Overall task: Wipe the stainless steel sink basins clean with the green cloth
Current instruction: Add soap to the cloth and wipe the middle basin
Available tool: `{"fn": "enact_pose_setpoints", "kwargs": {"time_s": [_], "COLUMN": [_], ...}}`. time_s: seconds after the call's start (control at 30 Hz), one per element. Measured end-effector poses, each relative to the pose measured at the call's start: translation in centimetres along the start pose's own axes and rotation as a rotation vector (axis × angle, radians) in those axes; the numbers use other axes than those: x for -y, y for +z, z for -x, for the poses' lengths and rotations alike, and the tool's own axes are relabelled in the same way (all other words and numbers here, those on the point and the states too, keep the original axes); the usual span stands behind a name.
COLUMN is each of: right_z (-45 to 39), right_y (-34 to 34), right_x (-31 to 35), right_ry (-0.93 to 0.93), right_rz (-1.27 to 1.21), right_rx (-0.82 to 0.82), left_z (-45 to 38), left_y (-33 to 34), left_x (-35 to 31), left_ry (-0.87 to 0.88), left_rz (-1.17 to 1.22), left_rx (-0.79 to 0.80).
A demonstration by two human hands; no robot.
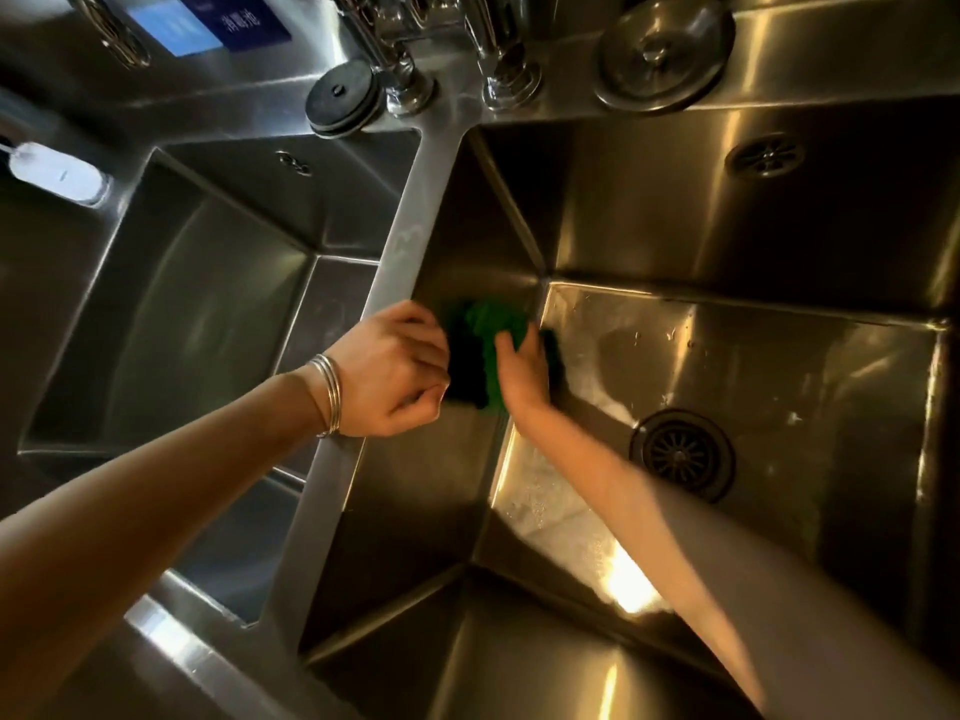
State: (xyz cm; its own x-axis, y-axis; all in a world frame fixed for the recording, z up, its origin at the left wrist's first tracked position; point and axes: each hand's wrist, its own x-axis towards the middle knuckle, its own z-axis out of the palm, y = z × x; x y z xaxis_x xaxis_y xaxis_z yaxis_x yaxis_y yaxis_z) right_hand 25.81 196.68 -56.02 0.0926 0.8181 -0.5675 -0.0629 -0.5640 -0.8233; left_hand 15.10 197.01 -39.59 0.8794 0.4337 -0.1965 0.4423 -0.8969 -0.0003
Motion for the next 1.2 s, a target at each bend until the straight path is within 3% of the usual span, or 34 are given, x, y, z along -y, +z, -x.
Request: {"fn": "enact_pose_setpoints", "kwargs": {"time_s": [0.1, 0.2, 0.43, 0.57, 0.73, 0.87, 0.97, 1.03, 1.13, 1.2], "right_z": [6.3, 11.5, 4.1, 8.2, 15.7, 16.0, 14.2, 11.9, 9.3, 8.7], "right_y": [0.9, 1.5, 0.5, 1.5, 2.1, 1.6, -0.1, -0.6, -1.3, -1.5], "right_x": [-6.3, -8.3, -0.4, -1.8, -10.0, -10.3, -8.8, -7.7, -6.8, -6.8], "right_ry": [0.150, 0.170, -0.026, -0.278, -0.812, -1.082, -1.330, -1.343, -1.080, -1.079], "right_rz": [0.071, 0.059, -0.035, 0.179, 0.633, 0.593, 0.682, 0.737, 0.811, 0.829], "right_rx": [0.191, 0.347, 0.100, -0.037, 0.099, 0.087, 0.179, 0.185, 0.156, 0.153], "left_z": [-0.1, 0.1, 0.1, 0.0, 0.3, 0.1, 0.2, 0.1, -0.2, -0.1], "left_y": [0.2, 0.4, 0.7, 0.5, 0.8, 0.6, 0.7, 0.6, 0.1, 0.2], "left_x": [0.3, 0.5, 0.5, 0.4, 0.6, 0.4, 0.2, 0.1, 0.1, 0.1], "left_ry": [0.038, 0.031, 0.008, 0.005, -0.024, -0.042, -0.032, -0.020, -0.009, -0.017], "left_rz": [-0.038, -0.053, -0.047, -0.041, -0.060, -0.071, -0.078, -0.070, -0.082, -0.087], "left_rx": [0.023, 0.041, -0.016, -0.011, 0.005, 0.029, 0.002, -0.010, 0.001, 0.025]}}
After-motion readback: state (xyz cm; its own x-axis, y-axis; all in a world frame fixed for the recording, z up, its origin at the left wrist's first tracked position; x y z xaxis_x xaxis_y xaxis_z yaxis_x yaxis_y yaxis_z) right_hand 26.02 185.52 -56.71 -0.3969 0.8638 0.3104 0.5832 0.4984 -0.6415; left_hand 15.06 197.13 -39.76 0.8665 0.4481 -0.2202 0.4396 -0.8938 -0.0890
